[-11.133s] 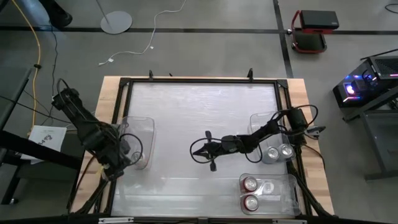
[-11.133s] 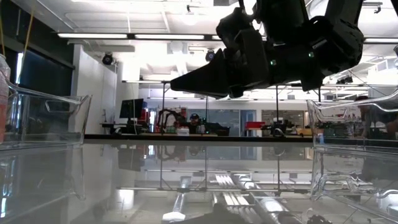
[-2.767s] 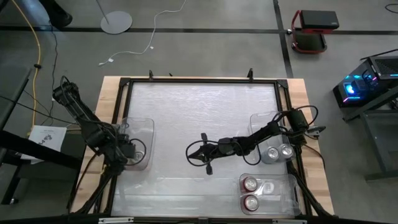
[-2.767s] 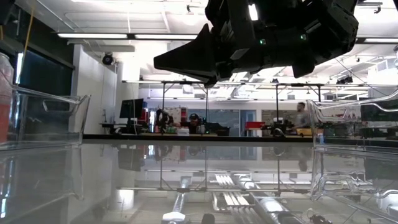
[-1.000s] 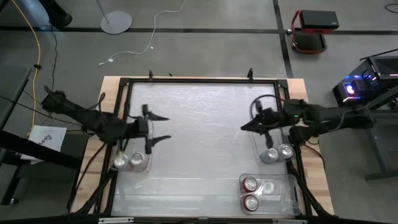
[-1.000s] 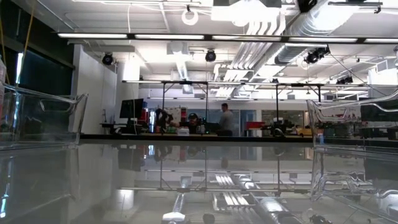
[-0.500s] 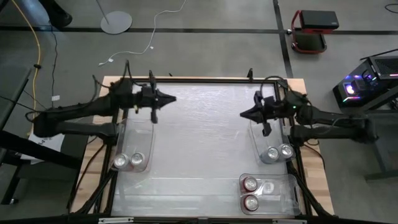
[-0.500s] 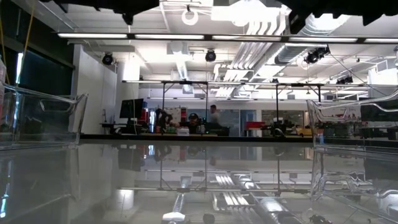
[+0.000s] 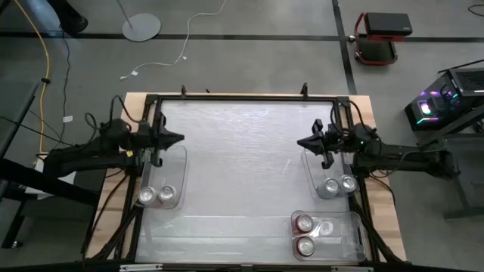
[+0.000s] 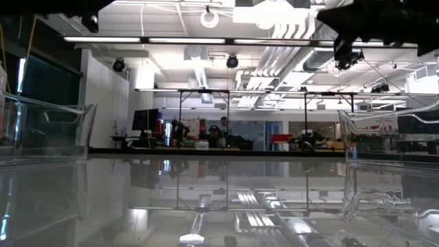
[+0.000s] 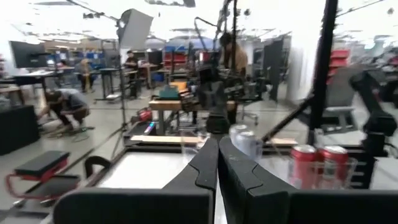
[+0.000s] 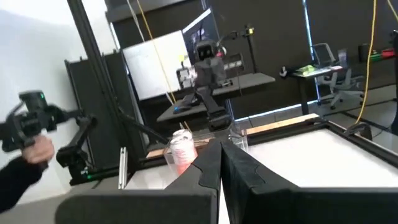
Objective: Sort soda cans
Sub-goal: Return to Home Position
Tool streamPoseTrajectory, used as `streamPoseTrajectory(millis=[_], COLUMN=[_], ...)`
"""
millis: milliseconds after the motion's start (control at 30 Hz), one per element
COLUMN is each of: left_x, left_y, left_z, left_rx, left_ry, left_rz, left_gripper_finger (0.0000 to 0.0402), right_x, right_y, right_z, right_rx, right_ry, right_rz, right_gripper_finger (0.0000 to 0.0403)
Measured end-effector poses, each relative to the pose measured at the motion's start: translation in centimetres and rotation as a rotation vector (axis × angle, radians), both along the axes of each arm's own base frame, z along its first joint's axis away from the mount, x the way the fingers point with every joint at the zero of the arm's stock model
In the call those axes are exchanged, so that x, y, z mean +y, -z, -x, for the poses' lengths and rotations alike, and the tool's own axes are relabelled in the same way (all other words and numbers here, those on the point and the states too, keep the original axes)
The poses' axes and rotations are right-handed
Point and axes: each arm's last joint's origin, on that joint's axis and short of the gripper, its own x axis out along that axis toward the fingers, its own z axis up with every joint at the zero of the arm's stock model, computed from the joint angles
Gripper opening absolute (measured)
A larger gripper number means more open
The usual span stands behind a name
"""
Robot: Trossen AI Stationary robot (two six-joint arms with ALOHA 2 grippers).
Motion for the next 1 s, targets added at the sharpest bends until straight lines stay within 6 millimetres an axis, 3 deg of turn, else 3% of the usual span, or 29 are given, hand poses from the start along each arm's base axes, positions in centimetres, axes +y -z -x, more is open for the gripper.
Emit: streamPoseTrajectory(millis=[267,433,700,833,1000], left_x=[-0.8,-1.2,-1.5,-1.4,-1.5], left_y=[6.5,9.1,9.9,9.8,10.0], left_z=[-0.5,-0.7,-0.8,-0.6,-0.1], left_rx=[-0.063,-0.086,-0.005,-0.012,0.002], left_ry=[0.015,0.037,0.049,0.048,0.056], left_rz=[0.038,0.045,-0.010,0.004,0.041], left_gripper_finger=[0.0000,0.0000,0.0000,0.0000,0.0000], right_x=[0.3,0.4,1.3,1.6,1.5], right_y=[4.4,5.7,5.6,4.6,5.0], right_z=[0.9,1.0,1.0,1.8,3.0], right_rx=[-0.098,-0.052,-0.065,-0.165,-0.115], right_ry=[0.064,0.094,0.039,-0.057,-0.056], right_rz=[-0.023,-0.034,0.065,0.102,0.084], right_gripper_finger=[0.0000,0.0000,0.0000,0.0000,0.0000])
